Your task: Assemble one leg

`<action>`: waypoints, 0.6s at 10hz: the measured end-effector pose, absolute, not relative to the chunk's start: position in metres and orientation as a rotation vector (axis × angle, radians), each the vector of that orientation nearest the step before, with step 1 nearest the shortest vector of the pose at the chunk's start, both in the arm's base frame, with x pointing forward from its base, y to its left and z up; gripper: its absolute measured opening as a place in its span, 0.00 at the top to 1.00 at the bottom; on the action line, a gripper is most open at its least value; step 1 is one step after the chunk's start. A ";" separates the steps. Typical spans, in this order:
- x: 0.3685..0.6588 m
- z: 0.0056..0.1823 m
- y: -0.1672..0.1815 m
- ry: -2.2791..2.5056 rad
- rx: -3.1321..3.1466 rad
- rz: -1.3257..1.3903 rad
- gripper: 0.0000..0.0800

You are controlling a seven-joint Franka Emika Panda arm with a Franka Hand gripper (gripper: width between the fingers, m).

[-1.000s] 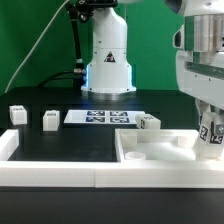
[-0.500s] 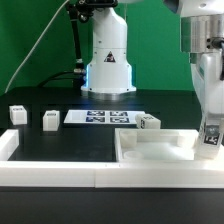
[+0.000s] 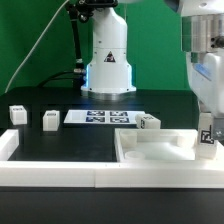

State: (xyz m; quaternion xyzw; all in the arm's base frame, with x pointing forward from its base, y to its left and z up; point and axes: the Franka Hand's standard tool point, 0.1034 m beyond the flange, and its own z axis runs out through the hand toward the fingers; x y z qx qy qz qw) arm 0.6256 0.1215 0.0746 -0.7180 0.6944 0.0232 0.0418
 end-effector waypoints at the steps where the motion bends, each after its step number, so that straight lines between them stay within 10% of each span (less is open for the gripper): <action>1: 0.626 0.074 0.121 2.004 -2.303 0.056 0.19; 6: 0.628 0.076 0.124 1.338 -2.785 -0.011 0.19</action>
Offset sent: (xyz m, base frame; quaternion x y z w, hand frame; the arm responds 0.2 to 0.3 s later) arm 0.0044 0.0036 0.0013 -0.0221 0.0244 -0.2244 0.9739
